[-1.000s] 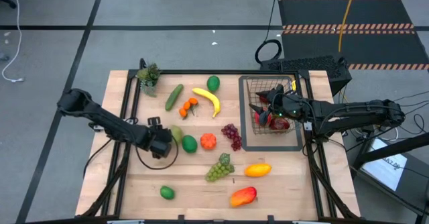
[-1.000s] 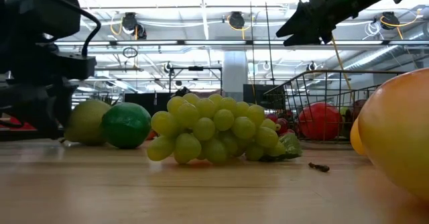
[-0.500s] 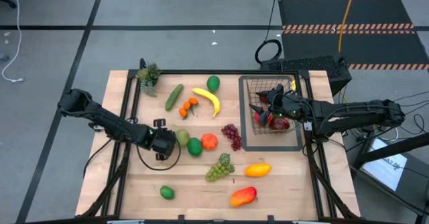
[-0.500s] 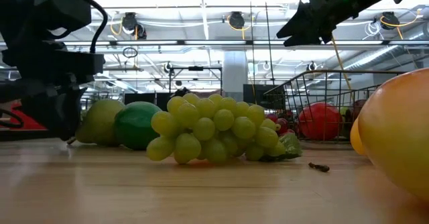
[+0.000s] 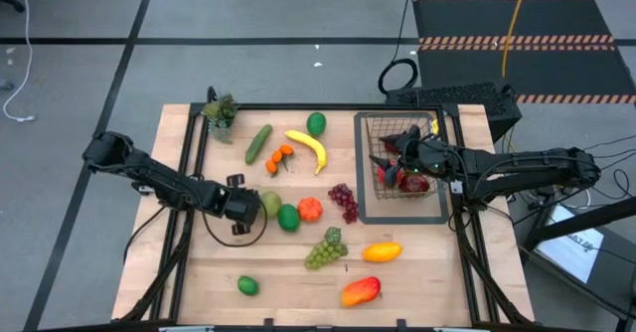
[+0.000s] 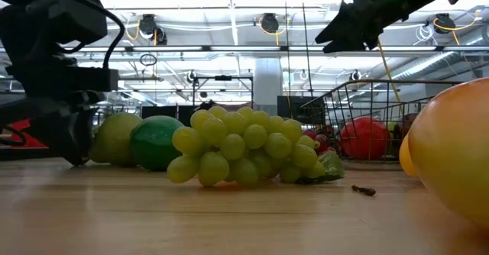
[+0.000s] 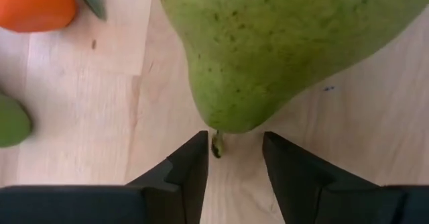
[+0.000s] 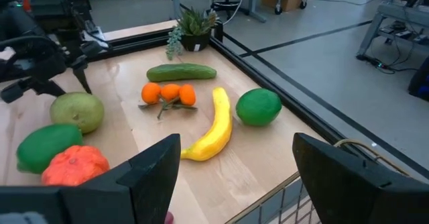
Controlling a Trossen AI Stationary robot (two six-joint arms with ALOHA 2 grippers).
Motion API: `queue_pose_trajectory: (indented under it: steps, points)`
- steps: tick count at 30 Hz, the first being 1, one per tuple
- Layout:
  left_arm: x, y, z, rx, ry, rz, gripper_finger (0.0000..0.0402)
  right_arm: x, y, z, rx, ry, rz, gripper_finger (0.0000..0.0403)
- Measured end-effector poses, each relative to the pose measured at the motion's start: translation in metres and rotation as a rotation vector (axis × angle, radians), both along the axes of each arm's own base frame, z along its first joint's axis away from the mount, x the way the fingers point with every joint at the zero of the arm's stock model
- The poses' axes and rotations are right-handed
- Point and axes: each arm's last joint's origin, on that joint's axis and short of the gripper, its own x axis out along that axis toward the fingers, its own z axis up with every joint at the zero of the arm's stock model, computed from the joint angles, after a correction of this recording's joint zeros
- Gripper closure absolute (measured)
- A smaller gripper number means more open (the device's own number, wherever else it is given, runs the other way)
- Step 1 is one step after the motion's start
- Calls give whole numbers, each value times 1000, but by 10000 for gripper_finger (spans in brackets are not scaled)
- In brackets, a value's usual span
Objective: Build produce basket
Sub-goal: Put the pear into the gold wire basket
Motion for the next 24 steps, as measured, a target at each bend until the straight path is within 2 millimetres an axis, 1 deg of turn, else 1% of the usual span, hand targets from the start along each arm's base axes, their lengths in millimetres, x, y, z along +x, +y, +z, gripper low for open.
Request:
queue_pose_trajectory:
  steps: [7, 12, 14, 17, 19, 24]
  points:
    - [3, -1, 0, 4, -23, -40, 319, 0, 0, 0, 3, 0, 8, 122]
    - [4, -1, 0, -1, -28, -37, 383, 0, 0, 0, 3, -1, 7, 122]
    - [4, -1, 0, -3, -42, -20, 391, 0, 0, 0, 3, -1, 7, 122]
    - [8, -2, 3, -2, -59, -17, 388, 0, 0, 0, 3, -1, 7, 122]
    - [15, -3, 14, 12, -88, -10, 392, 0, 0, 0, 3, 0, 7, 122]
    - [29, -5, 54, 117, -158, -19, 395, 0, 0, 0, 3, 0, 6, 122]
